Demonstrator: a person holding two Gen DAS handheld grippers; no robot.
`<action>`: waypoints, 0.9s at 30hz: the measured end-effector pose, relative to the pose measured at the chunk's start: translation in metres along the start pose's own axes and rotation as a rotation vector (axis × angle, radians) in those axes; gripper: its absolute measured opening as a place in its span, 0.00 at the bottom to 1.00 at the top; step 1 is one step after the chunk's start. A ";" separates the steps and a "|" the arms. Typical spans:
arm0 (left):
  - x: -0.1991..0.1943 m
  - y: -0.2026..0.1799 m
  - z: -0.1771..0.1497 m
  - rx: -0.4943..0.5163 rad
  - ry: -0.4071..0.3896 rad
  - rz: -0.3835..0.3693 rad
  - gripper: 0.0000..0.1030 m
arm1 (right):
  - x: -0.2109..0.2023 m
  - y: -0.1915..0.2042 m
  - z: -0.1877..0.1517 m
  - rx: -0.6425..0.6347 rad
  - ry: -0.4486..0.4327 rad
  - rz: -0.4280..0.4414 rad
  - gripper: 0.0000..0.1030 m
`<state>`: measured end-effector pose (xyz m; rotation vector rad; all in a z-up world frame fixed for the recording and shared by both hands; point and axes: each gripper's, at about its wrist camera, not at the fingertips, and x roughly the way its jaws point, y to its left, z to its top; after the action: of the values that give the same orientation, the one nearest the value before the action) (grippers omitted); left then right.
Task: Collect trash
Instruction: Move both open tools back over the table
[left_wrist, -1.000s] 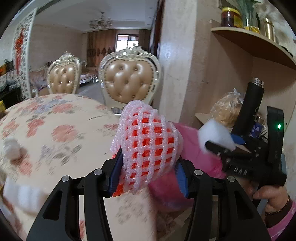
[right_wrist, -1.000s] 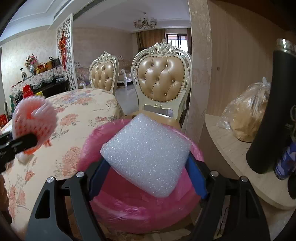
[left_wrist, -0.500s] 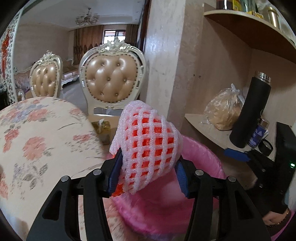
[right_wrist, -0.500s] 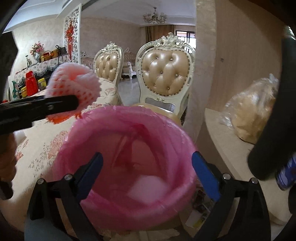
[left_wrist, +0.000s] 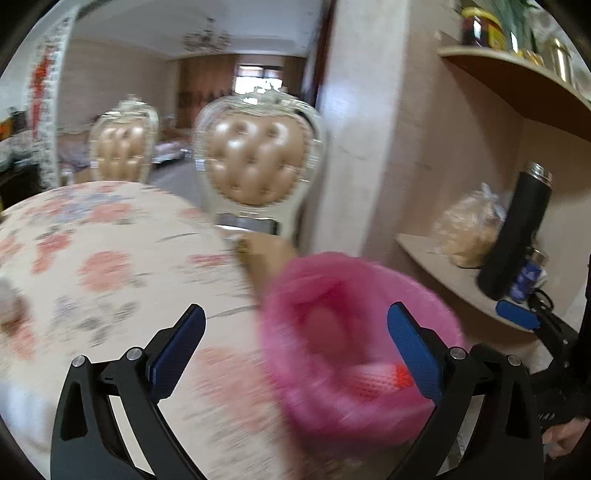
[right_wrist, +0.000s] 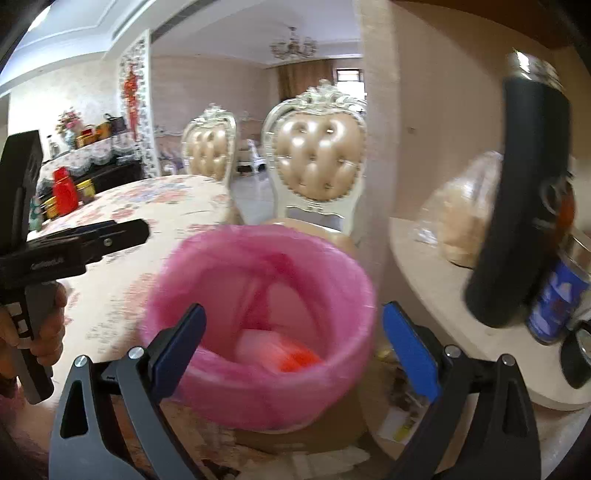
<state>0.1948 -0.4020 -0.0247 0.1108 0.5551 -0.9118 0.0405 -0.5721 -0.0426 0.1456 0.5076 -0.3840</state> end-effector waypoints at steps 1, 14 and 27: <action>-0.007 0.008 -0.003 -0.010 -0.002 0.016 0.90 | 0.001 0.010 0.001 -0.011 0.001 0.015 0.91; -0.158 0.128 -0.076 -0.132 -0.030 0.368 0.90 | 0.022 0.200 -0.003 -0.230 0.077 0.339 0.91; -0.246 0.231 -0.123 -0.331 -0.042 0.594 0.90 | 0.040 0.289 -0.013 -0.300 0.160 0.443 0.93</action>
<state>0.2043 -0.0437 -0.0392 -0.0443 0.5830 -0.2381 0.1802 -0.3168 -0.0617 -0.0038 0.6666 0.1392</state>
